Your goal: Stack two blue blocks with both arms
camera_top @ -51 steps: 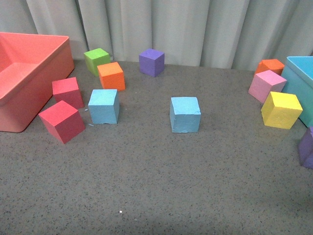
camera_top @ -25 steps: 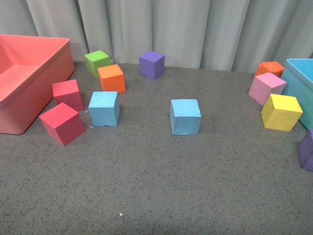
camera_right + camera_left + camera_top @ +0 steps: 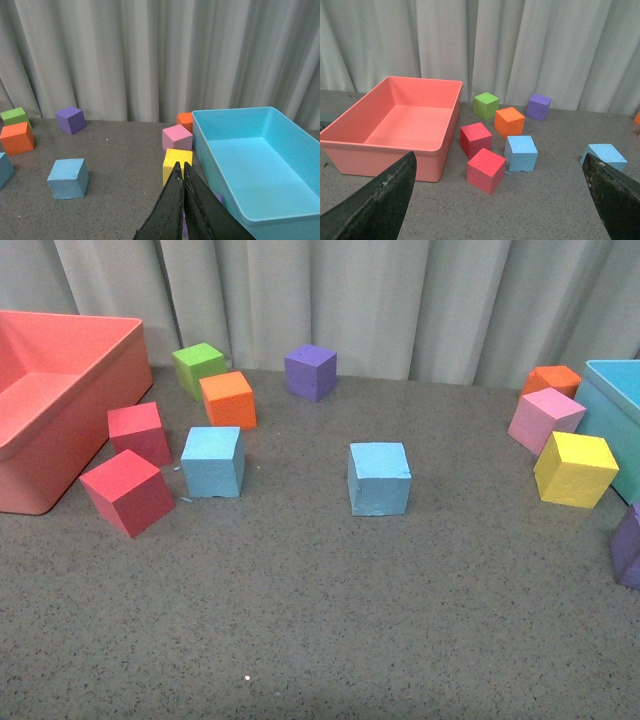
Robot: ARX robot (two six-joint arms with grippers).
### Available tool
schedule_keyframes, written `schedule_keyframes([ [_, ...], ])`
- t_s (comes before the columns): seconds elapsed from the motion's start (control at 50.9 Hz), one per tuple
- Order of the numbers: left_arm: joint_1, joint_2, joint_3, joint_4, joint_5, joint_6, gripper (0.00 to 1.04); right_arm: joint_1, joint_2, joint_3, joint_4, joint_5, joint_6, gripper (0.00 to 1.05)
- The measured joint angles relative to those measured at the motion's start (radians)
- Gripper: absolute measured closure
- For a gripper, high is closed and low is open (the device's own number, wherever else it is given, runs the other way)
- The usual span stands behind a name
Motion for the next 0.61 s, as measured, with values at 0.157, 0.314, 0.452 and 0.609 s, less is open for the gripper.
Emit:
schedule_keyframes([
  [0.157, 0.000, 0.000, 0.000, 0.000, 0.000, 0.000, 0.07, 0.000, -0.066, 0.000, -0.064, 0.000, 0.000, 1.04],
  [0.314, 0.000, 0.000, 0.000, 0.000, 0.000, 0.000, 0.07, 0.000, -0.133, 0.000, -0.131, 0.000, 0.000, 1.04],
  [0.452, 0.000, 0.000, 0.000, 0.000, 0.000, 0.000, 0.07, 0.000, -0.174, 0.000, -0.171, 0.000, 0.000, 1.04],
  [0.609, 0.000, 0.000, 0.000, 0.000, 0.000, 0.000, 0.07, 0.000, -0.268, 0.001, -0.290, 0.000, 0.000, 1.04],
])
